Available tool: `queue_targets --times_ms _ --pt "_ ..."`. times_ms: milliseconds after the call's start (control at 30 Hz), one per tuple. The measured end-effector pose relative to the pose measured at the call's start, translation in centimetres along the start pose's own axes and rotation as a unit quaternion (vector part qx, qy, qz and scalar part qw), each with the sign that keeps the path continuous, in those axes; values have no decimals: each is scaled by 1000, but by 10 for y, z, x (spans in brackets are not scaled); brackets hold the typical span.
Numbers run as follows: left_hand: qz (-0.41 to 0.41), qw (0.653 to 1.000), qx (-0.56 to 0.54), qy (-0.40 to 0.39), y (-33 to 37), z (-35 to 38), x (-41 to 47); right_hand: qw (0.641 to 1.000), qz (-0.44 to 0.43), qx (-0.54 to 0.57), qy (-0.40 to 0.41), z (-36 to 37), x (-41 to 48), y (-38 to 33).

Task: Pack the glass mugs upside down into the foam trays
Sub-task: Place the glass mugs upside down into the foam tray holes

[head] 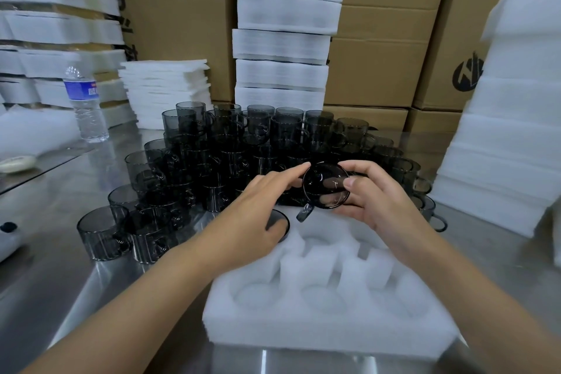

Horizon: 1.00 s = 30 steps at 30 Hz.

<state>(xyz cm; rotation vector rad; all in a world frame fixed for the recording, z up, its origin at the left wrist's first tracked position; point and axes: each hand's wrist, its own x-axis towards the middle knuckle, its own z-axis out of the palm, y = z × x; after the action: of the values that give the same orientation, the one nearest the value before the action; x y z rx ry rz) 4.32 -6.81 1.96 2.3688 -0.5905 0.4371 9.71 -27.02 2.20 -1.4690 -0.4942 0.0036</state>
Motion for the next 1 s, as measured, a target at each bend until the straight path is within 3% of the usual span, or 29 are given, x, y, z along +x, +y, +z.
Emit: queue_targets --times_ms 633,1000 --pt "13 999 50 1 -4 3 -1 999 11 -3 -33 0 1 -3" --pt "25 999 6 40 -2 2 -5 999 7 9 -39 -1 0 -2"
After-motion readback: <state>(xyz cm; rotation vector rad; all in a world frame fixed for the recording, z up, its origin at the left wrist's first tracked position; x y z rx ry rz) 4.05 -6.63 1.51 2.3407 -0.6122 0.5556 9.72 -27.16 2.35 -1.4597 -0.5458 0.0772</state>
